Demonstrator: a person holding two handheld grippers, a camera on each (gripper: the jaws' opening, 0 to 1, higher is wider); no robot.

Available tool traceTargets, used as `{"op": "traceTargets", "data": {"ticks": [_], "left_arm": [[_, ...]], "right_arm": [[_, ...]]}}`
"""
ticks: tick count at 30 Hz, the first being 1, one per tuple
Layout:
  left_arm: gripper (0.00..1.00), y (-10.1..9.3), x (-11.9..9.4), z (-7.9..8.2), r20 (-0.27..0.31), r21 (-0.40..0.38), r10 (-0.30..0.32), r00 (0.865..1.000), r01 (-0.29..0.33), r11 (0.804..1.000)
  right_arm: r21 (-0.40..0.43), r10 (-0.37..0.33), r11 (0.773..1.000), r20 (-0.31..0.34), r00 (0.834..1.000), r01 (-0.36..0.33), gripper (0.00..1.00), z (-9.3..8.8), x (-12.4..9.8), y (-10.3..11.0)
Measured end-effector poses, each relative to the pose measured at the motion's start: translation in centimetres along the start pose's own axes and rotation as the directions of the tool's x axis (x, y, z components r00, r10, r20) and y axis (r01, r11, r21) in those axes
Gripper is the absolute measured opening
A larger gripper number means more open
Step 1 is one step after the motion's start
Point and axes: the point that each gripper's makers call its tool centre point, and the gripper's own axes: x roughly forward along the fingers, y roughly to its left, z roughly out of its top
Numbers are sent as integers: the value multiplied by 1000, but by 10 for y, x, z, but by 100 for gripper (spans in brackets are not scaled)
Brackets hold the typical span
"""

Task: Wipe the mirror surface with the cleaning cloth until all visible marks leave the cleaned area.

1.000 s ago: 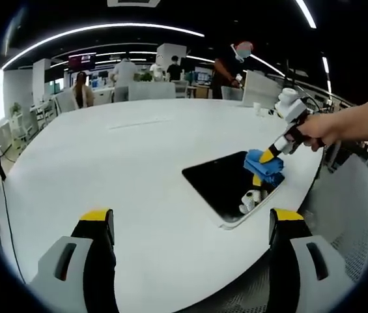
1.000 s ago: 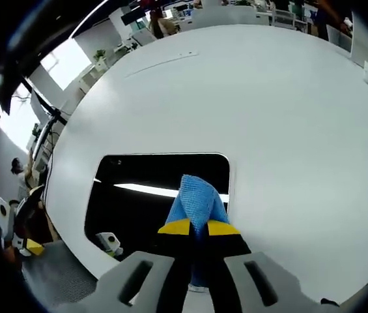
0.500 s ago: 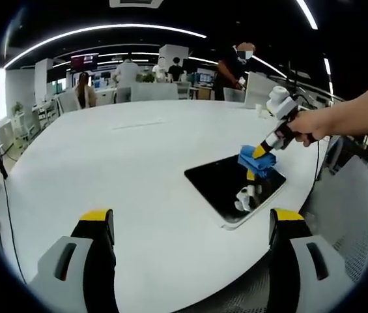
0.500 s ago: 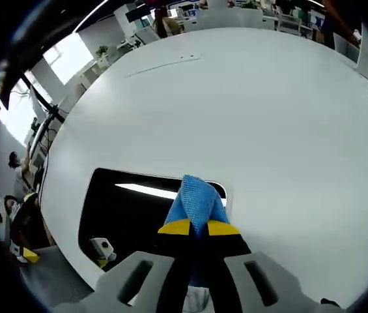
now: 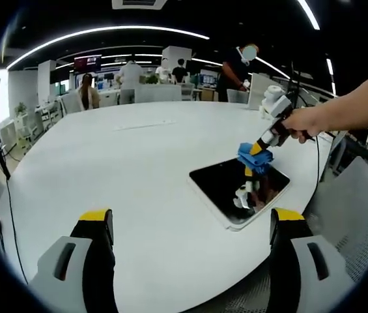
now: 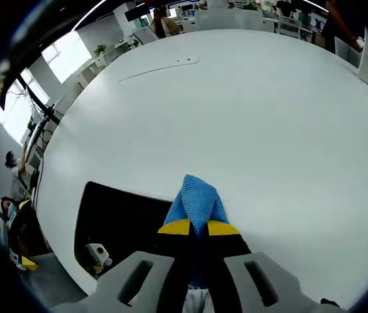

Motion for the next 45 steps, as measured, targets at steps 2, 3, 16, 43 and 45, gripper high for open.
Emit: {"op": "traceTargets", "data": {"ticks": [2,3,16,43,45], "left_arm": [[99,0,0,-1,-6,4,-3,1000,3,1000],[99,0,0,-1,-6,7,-2,1000,2,1000],[99,0,1,-2,-11,11,5,1000,-5,1000],[99,-1,1,-5,-28,4,-6,1000,6,1000],[99,-2,1,-5,-30,5,-7,1000,8,1000]], "right_arm": [[2,3,1000,0,1000,-3,1,0,1,-1],[3,6,1000,-1,1000,-6,1,1,1,-1],[-7,18,1000,10,1000,-18,1,0,-15,-15],[-33,-18,999,-38,999,16,3,-49,-46,-78],[-96,-38,995,-47,998,33,3,-57,-40,-83]]}}
